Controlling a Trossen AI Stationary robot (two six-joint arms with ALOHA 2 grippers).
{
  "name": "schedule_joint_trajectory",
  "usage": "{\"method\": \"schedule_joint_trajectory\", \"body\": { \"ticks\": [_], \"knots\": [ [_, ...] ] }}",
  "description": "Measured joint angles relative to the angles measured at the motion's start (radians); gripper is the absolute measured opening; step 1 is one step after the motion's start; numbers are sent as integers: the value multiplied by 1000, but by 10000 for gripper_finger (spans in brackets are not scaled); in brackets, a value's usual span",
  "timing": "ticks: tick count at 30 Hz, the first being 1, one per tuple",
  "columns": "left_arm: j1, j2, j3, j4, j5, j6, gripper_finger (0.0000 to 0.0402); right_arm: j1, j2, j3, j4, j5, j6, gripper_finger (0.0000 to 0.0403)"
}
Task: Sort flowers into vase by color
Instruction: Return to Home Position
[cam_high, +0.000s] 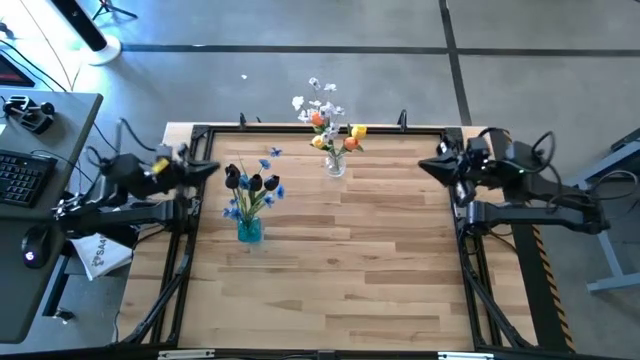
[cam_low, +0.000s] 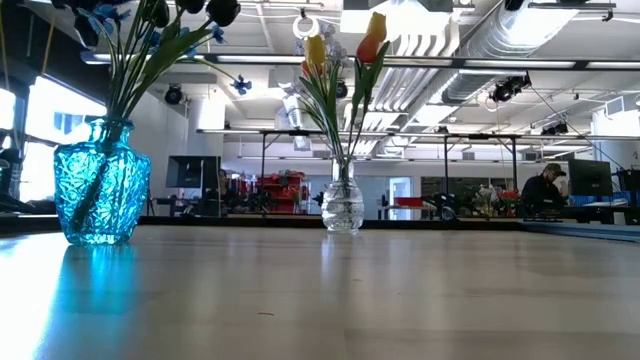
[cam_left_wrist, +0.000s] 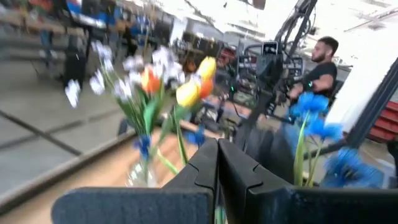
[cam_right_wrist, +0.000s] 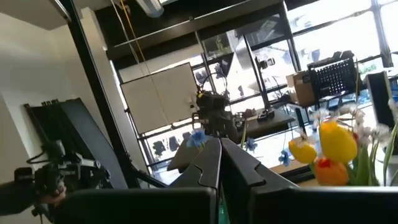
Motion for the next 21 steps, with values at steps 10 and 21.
{"method": "schedule_joint_trajectory", "body": {
  "ticks": [10, 21],
  "knots": [
    [-1, -4, -109, 77, 28, -36, 0, 0, -5, -283, 399, 1, 89, 0],
    [0, -66, -125, 58, 27, -66, 0, -1, -139, -203, -59, 124, 12, 0]
  ]
}}
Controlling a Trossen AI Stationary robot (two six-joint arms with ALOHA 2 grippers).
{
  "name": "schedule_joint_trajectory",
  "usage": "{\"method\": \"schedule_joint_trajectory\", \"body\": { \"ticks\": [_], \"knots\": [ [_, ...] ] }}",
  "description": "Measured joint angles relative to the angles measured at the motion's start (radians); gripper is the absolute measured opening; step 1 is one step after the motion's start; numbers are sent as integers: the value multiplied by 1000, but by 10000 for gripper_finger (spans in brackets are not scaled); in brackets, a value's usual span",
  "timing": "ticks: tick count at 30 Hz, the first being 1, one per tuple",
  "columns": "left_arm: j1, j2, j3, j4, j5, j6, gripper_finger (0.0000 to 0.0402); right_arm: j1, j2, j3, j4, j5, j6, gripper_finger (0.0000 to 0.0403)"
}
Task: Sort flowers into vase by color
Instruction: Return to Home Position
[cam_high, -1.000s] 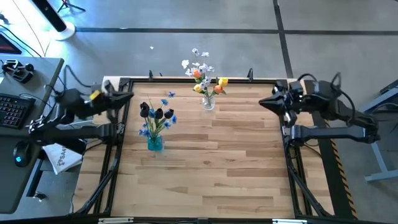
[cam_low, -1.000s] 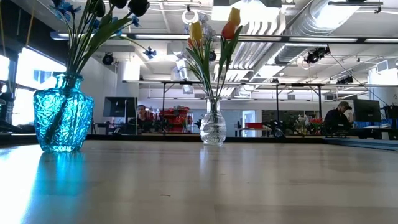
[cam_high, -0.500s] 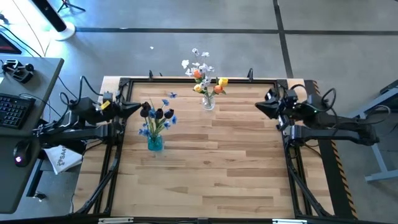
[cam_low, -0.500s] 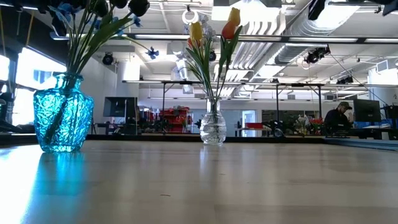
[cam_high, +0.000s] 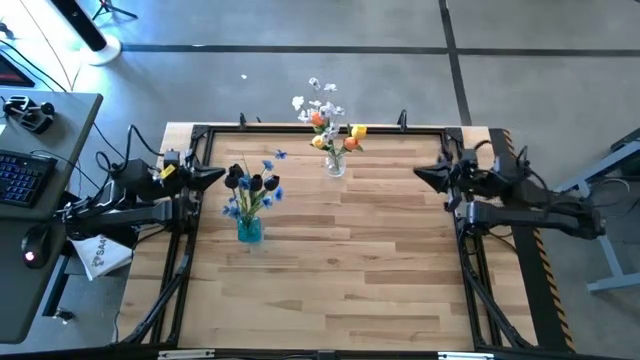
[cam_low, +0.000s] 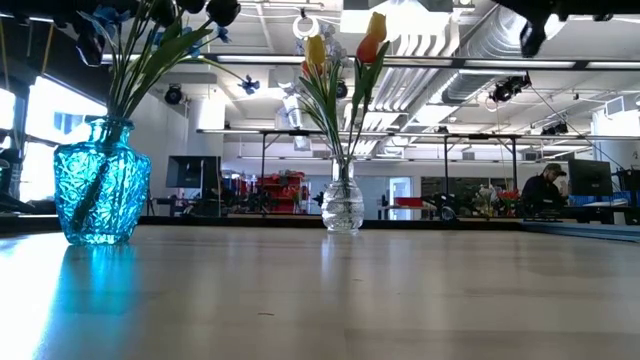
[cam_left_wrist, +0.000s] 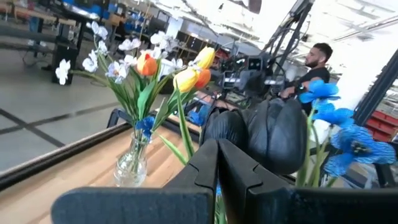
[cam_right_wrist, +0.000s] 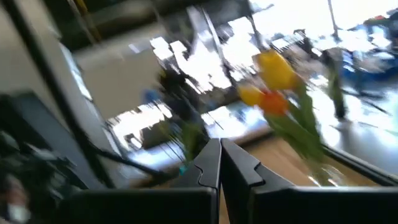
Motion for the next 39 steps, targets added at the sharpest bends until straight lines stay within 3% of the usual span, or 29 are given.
{"method": "schedule_joint_trajectory", "body": {
  "ticks": [4, 15, 22, 27, 31, 39],
  "knots": [
    [0, -30, 0, -3, 4, 25, 0, 0, -114, 23, -173, 12, -7, 0],
    [0, -52, 0, -8, 5, 41, 0, 0, -367, -144, -160, -18, 44, 0],
    [0, -52, 0, -8, 15, 41, 0, 4, -372, -298, 63, -130, 82, 0],
    [0, -52, 0, -8, 21, 41, 0, 50, -373, -429, 238, -142, 113, 0],
    [0, -52, 0, -8, 35, 41, 0, 101, -373, -482, 256, -167, 95, 0],
    [0, -52, 1, -36, 39, 42, 0, 155, -373, -485, 83, -165, -60, 0]
  ]
}}
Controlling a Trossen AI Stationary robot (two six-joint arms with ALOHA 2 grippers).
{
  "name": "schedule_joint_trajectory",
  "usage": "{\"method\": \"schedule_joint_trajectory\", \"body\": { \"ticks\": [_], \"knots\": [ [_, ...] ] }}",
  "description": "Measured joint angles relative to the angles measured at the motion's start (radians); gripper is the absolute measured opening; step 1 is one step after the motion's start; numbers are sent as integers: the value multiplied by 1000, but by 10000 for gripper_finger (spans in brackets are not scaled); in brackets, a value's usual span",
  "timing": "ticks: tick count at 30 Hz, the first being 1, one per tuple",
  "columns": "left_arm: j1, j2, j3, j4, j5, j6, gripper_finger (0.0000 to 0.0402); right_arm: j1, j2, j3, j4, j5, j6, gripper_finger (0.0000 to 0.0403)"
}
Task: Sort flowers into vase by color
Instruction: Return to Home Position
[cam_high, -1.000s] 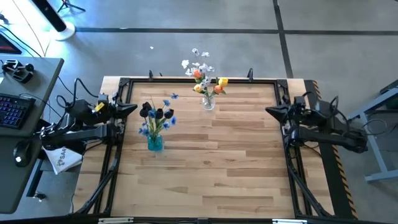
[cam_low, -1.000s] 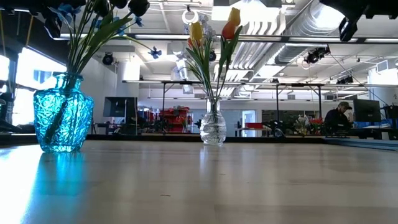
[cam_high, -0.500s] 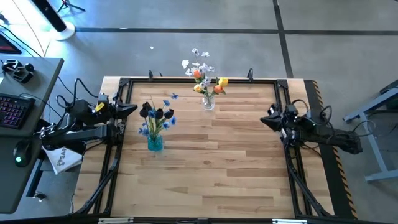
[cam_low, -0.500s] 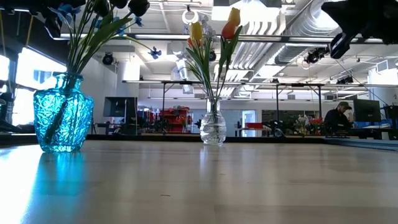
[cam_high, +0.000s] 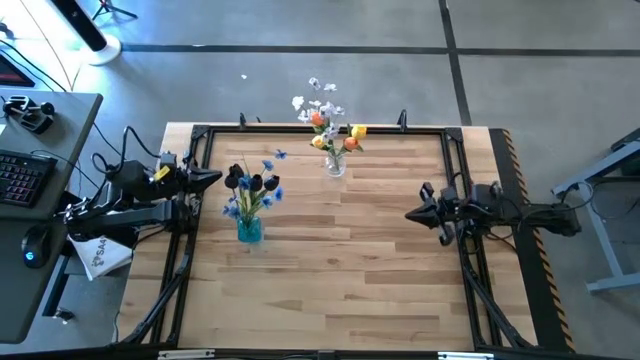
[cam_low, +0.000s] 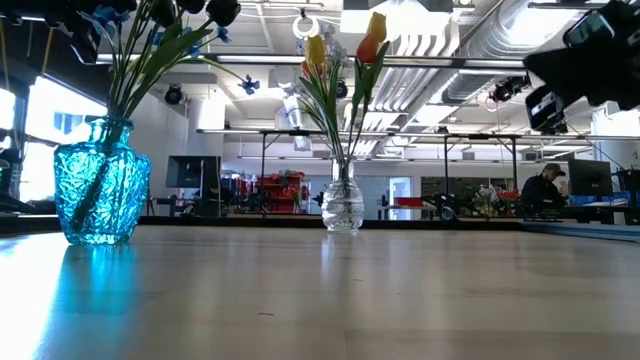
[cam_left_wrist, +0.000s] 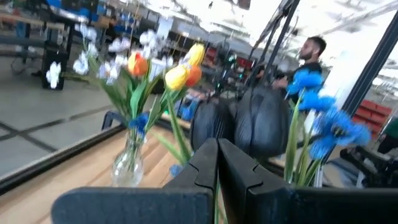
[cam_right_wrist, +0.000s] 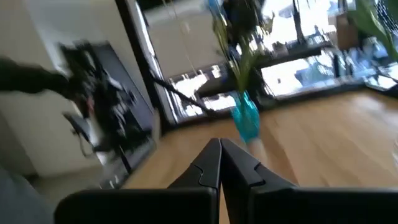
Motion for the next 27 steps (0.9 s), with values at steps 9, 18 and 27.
{"method": "schedule_joint_trajectory", "body": {
  "ticks": [9, 18, 27],
  "knots": [
    [0, 0, 0, -47, 0, 0, 0, 6, 1, 0, -54, 95, -106, 0],
    [0, 0, 0, -74, 0, 1, 0, 5, 1, 0, -54, 101, -113, 0],
    [0, 0, 0, -64, -38, 34, 0, 5, 1, -1, -54, 101, -110, 0]
  ]
}}
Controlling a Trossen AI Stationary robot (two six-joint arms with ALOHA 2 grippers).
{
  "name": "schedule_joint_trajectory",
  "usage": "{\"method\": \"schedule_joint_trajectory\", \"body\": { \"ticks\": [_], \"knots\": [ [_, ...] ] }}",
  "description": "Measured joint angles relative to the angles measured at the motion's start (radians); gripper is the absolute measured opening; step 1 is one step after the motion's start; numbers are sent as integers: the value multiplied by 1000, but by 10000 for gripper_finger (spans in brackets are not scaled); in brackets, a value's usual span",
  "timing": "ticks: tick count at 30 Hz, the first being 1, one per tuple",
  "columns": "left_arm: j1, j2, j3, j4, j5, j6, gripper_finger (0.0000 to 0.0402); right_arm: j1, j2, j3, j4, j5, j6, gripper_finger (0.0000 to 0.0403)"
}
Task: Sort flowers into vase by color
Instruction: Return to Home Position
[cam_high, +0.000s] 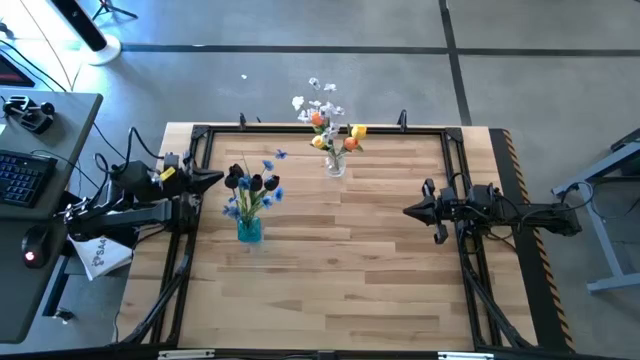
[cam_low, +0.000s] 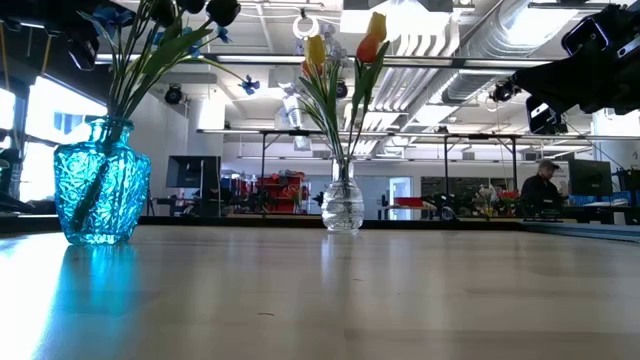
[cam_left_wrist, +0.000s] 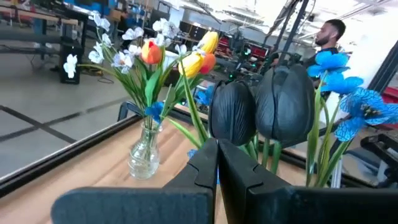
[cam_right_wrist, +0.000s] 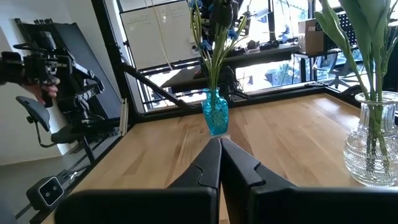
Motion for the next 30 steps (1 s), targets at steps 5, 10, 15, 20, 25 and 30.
{"method": "schedule_joint_trajectory", "body": {
  "ticks": [5, 10, 15, 20, 25, 30],
  "knots": [
    [0, 0, 0, -14, 20, 67, 0, 0, 0, 0, 0, 0, 0, 0],
    [0, 0, -10, -73, 105, 183, 0, 0, 0, 0, 0, 0, 0, 0],
    [0, -20, -106, -41, 170, 290, 0, 0, 0, 0, 0, 0, 0, 1],
    [0, -41, -231, 115, 178, 341, 0, 0, 1, 0, 0, 0, 0, 1],
    [0, -41, -344, 188, 146, 349, 0, 0, 1, 0, 0, -1, 0, 1],
    [0, -41, -437, 352, 117, 360, 0, 0, 1, 0, 0, -3, 0, 1]
  ]
}}
